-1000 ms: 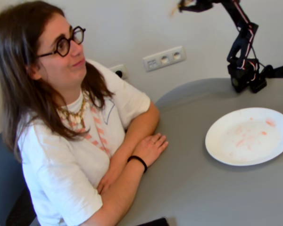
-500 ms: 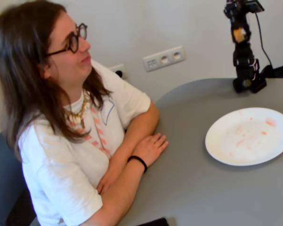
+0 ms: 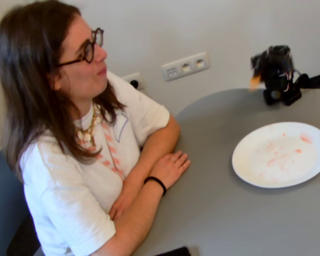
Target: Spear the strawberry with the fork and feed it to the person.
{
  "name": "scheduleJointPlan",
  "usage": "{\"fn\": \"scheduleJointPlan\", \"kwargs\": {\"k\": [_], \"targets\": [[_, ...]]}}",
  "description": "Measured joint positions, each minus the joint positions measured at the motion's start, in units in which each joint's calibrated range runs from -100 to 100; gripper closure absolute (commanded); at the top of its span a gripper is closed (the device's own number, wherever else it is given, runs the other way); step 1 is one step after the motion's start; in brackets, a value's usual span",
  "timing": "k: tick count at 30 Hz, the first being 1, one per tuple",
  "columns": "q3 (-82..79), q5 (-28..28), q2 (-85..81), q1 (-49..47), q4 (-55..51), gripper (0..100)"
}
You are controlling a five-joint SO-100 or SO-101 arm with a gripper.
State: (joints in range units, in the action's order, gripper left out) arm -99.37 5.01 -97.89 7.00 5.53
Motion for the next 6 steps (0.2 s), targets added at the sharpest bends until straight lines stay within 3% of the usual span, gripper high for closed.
{"fn": "scheduleJointPlan", "kwargs": {"k": [4, 6], "targets": [[-0.54, 0.0, 0.42, 1.93, -4.29, 99], [-0.54, 0.0, 0.67, 1.43, -16.99, 99]]}}
